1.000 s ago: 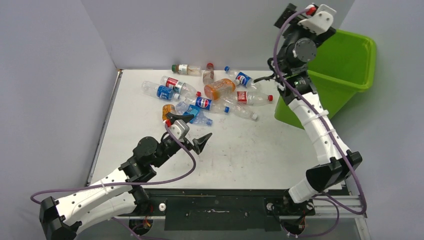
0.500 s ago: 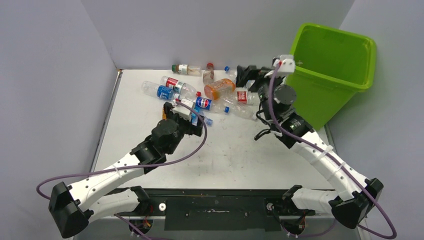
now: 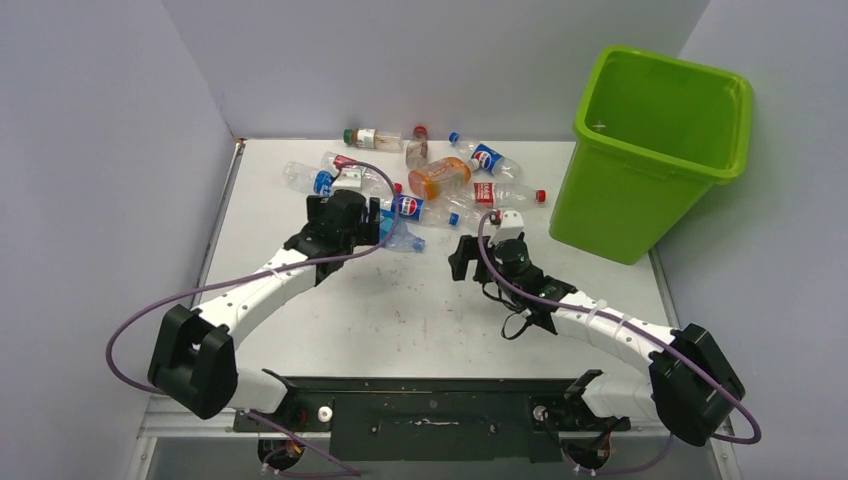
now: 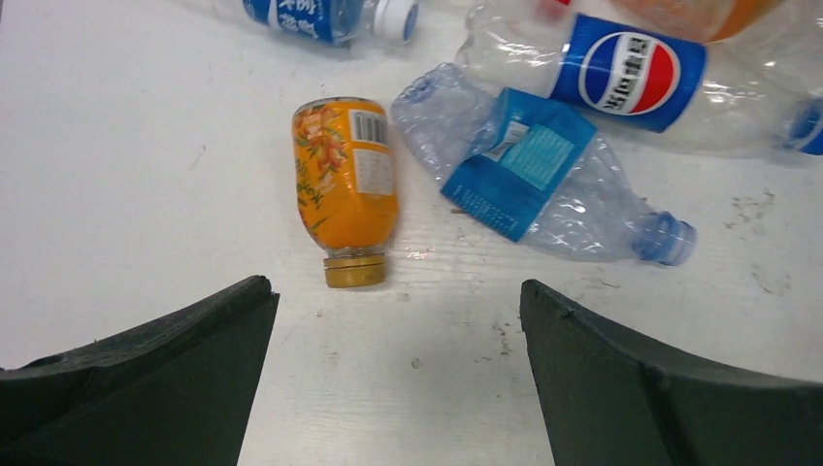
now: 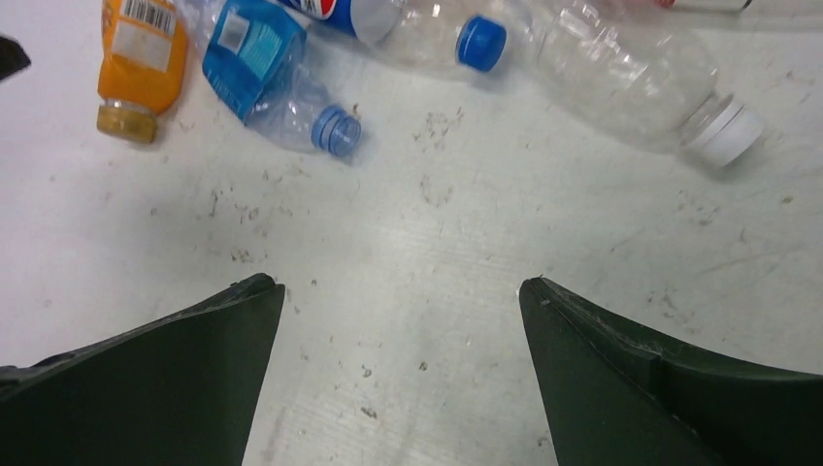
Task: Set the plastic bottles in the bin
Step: Pick up the plastic bottle at the center of the board.
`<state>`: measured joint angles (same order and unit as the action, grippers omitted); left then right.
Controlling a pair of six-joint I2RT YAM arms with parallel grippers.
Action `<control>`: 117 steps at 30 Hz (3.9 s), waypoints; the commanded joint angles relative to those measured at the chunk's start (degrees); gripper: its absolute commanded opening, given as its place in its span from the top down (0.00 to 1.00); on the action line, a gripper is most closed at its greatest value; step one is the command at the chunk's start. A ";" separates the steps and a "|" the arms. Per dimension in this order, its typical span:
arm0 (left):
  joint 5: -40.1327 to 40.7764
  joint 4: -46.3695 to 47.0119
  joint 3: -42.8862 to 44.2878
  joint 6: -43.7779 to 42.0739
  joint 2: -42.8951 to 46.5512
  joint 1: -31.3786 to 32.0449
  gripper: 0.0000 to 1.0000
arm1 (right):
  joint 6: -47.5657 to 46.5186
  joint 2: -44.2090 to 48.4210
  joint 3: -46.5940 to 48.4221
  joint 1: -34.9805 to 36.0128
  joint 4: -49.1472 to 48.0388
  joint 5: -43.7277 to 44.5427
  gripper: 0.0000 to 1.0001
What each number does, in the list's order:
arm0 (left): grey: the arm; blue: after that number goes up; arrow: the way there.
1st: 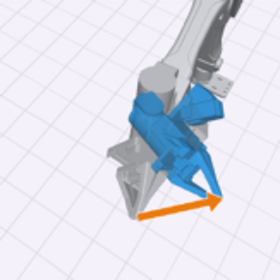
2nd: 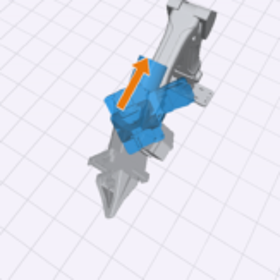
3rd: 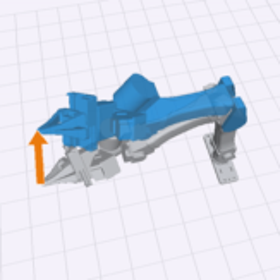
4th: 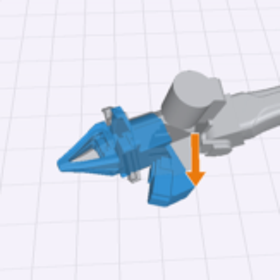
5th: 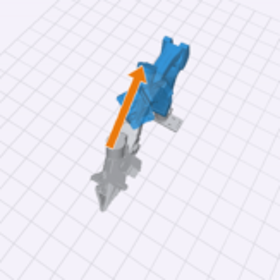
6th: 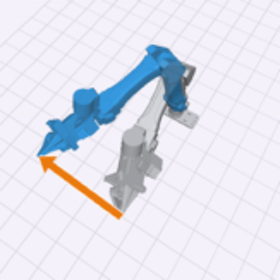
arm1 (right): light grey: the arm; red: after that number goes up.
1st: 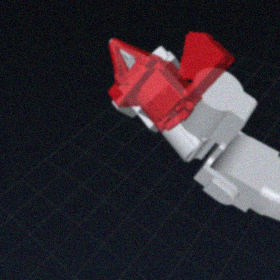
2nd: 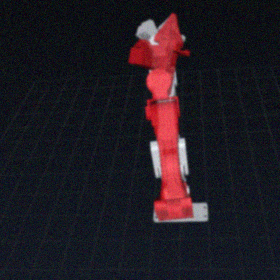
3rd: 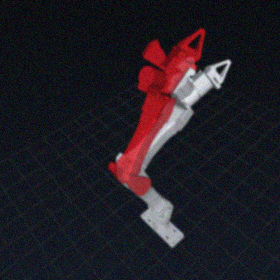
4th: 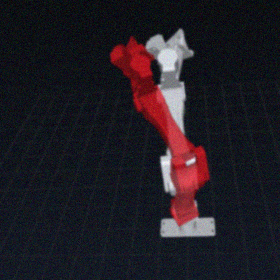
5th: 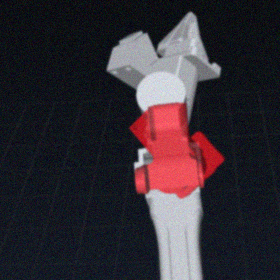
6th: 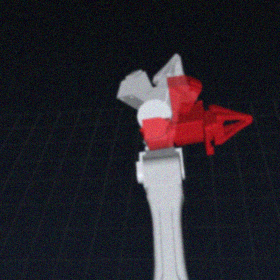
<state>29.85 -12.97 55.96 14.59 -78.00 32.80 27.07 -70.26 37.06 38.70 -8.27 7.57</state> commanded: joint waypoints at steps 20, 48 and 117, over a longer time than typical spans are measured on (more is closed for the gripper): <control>-11.81 -5.13 9.39 6.99 -24.30 -14.38 0.13 | 8.40 8.06 -10.02 8.10 -9.44 -1.40 0.02; 1.04 2.15 2.70 -6.16 -4.43 -4.20 1.00 | 9.61 16.85 -0.79 9.99 -1.75 -10.10 0.06; 3.32 37.94 -34.28 -94.96 27.40 51.09 0.93 | -10.09 -0.85 19.70 10.65 35.81 -37.09 0.80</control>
<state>32.86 17.15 19.90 -80.86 -50.57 83.02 16.43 -72.62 57.65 49.56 31.97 -34.37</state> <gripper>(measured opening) 0.423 0.431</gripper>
